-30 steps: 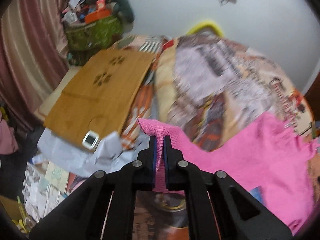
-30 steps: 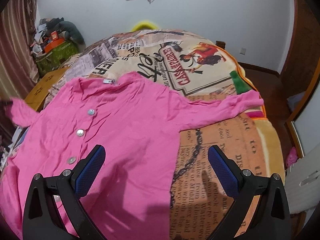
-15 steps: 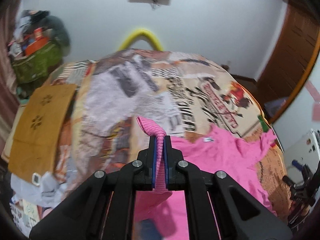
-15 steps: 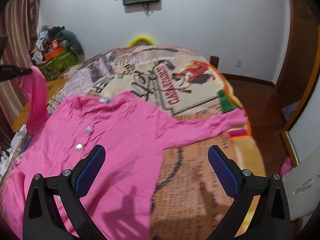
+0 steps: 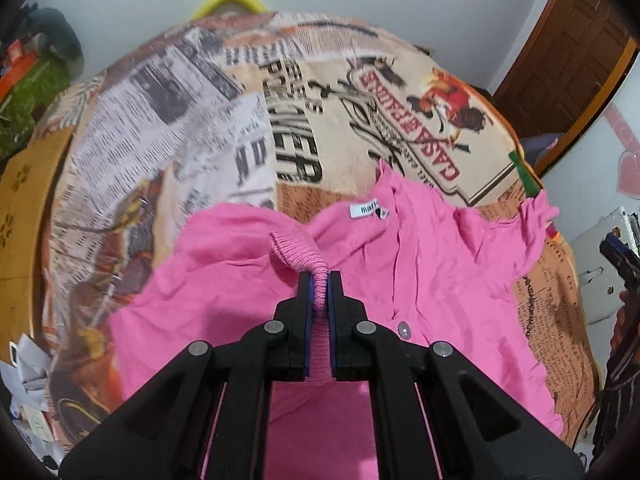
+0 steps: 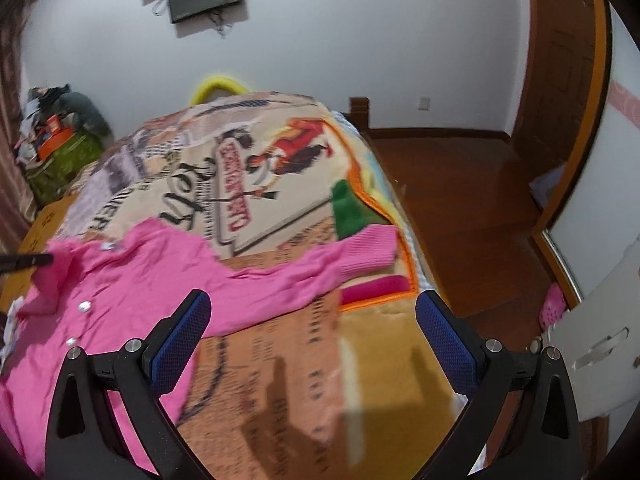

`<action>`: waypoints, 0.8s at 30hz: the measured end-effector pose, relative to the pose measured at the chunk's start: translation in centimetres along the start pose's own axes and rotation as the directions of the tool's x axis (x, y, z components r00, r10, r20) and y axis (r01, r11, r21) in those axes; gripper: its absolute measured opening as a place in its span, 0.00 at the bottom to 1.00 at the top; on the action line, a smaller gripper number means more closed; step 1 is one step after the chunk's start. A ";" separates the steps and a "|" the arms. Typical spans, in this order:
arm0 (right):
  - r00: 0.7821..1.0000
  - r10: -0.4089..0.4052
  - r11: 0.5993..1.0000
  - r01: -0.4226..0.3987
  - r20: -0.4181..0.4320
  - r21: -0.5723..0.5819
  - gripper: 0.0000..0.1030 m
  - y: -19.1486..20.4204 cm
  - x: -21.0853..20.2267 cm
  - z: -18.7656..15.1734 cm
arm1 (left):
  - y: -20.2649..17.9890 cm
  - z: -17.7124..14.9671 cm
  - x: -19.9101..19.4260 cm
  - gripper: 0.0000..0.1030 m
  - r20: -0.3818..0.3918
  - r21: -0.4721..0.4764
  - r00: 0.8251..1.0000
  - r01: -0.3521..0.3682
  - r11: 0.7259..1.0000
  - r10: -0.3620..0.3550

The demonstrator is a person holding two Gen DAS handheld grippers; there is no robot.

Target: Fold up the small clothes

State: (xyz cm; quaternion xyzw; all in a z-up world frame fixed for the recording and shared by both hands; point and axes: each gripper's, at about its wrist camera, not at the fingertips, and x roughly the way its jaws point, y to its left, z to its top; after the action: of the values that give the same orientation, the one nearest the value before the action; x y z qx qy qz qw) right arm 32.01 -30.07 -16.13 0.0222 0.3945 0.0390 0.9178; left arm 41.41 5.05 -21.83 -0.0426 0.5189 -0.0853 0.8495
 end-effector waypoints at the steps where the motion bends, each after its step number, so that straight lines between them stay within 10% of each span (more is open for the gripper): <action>1: 1.000 -0.004 1.000 0.004 -0.009 0.008 0.98 -0.5 0.6 0.2 | -0.1 0.0 0.5 0.05 -0.008 -0.002 1.000 -0.002 1.000 0.002; 7: 0.998 -0.027 0.999 0.029 -0.054 0.041 0.90 -3.3 4.3 1.1 | -0.8 0.3 2.4 0.06 -0.022 0.029 0.999 -0.033 0.999 0.034; 24: 0.984 0.025 0.998 -0.013 -0.175 0.068 0.37 -5.7 10.8 1.8 | -2.0 0.5 3.7 0.50 -0.027 0.067 0.999 -0.044 0.997 0.046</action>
State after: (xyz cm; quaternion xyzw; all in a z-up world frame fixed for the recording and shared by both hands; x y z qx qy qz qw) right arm 41.07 -34.81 -23.09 0.0530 0.4750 0.0366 0.8776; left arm 43.29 2.41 -24.49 -0.0013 0.5287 -0.0840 0.8447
